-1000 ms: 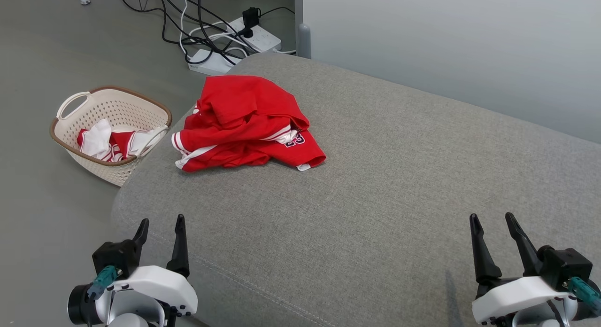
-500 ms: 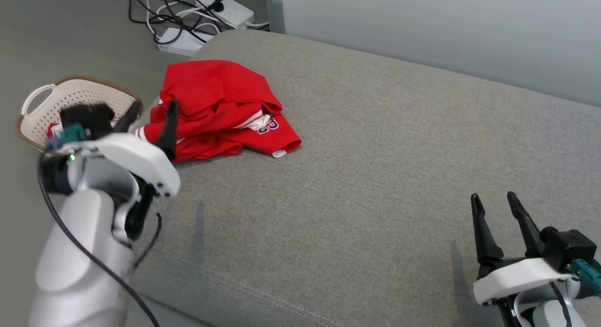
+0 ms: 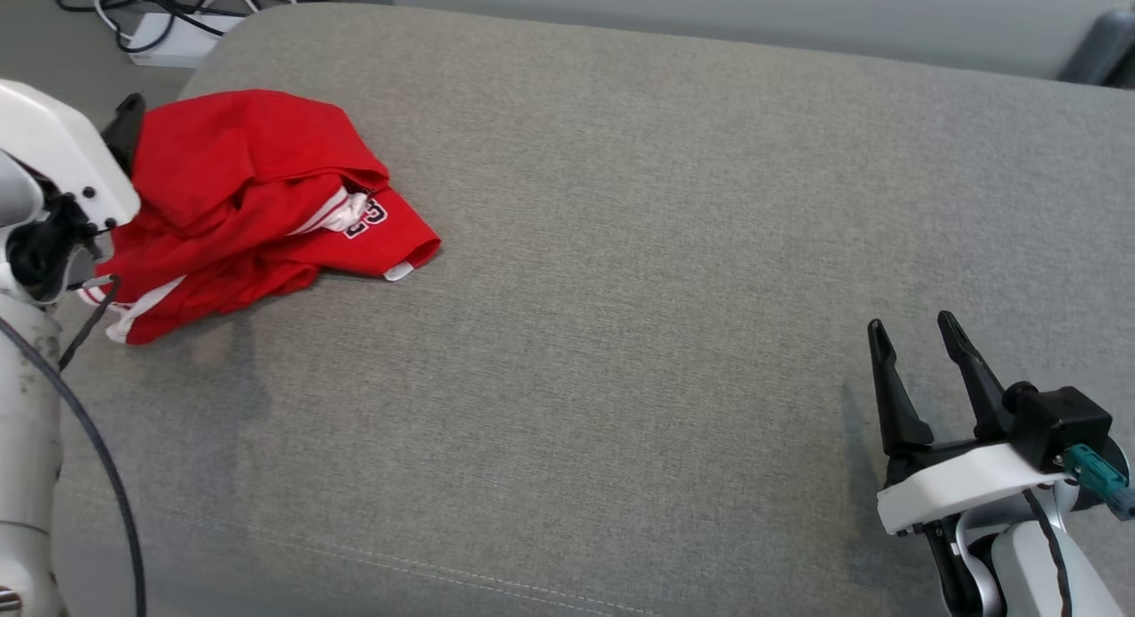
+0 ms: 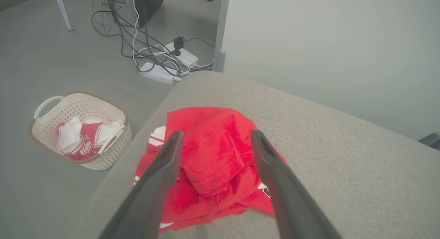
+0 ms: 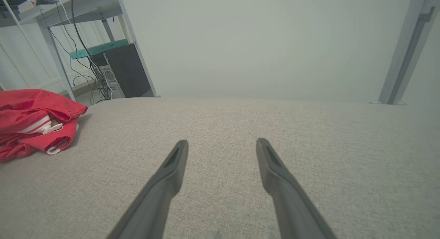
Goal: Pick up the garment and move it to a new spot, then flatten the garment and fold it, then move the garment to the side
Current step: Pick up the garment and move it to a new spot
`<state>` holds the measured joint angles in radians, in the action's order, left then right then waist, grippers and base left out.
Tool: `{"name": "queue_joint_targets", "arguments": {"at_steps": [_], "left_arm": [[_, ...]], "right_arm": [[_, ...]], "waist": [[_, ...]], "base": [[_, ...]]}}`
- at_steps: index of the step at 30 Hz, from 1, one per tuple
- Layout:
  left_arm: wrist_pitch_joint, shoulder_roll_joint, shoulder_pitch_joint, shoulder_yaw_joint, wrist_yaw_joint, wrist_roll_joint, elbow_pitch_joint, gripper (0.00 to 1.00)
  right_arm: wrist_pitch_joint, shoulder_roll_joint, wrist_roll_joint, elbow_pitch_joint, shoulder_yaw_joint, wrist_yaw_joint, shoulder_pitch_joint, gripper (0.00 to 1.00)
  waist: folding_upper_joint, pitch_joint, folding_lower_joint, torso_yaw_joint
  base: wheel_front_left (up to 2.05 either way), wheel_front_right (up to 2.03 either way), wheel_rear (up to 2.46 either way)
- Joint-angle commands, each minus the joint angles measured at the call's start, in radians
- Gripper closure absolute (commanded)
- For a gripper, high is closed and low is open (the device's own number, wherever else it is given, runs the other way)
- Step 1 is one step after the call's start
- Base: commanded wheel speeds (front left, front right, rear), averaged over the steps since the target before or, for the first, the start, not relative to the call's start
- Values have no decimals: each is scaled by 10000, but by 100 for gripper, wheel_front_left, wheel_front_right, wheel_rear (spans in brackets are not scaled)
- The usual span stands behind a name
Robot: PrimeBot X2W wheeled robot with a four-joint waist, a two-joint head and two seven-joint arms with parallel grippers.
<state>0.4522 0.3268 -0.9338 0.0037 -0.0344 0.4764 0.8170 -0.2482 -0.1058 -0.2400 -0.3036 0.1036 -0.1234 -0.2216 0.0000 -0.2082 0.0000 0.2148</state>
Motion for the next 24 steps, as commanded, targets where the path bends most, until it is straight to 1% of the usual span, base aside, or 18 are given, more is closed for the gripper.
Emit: {"name": "queue_joint_targets", "arguments": {"at_steps": [1, 7, 16, 17, 18, 24], "left_arm": [[89, 705, -471, 364, -34, 99, -9, 0], [209, 1245, -469, 658, -1, 320, 1006, 0], [-1, 1342, -515, 683, -65, 441, 1652, 0], [-11, 1355, -530, 650, -54, 417, 1715, 56], [22, 1349, -548, 629, -85, 429, 1778, 100], [-706, 1485, -788, 317, -109, 84, 1692, 100]], "right_arm": [[-133, -77, -71, 280, 276, -73, -297, 0], [-134, -207, -192, 300, 437, -73, -543, 0], [-134, -320, -367, 272, 594, -73, -817, 0], [-134, -310, -420, 269, 625, -73, -847, 0], [-134, -320, -441, 268, 645, -73, -876, 0], [-135, -374, -541, 208, 600, -73, -913, 0]], "waist": [[0, -439, 0, -442], [0, -943, 0, -876], [0, -1270, 0, -979], [0, -1279, 0, -987], [0, -1281, 0, -991], [0, -1172, 0, -903]], "base": [[0, 0, 0], [0, 0, 0], [0, 0, 0], [0, 0, 0], [0, 0, 0], [0, 0, 0]]}}
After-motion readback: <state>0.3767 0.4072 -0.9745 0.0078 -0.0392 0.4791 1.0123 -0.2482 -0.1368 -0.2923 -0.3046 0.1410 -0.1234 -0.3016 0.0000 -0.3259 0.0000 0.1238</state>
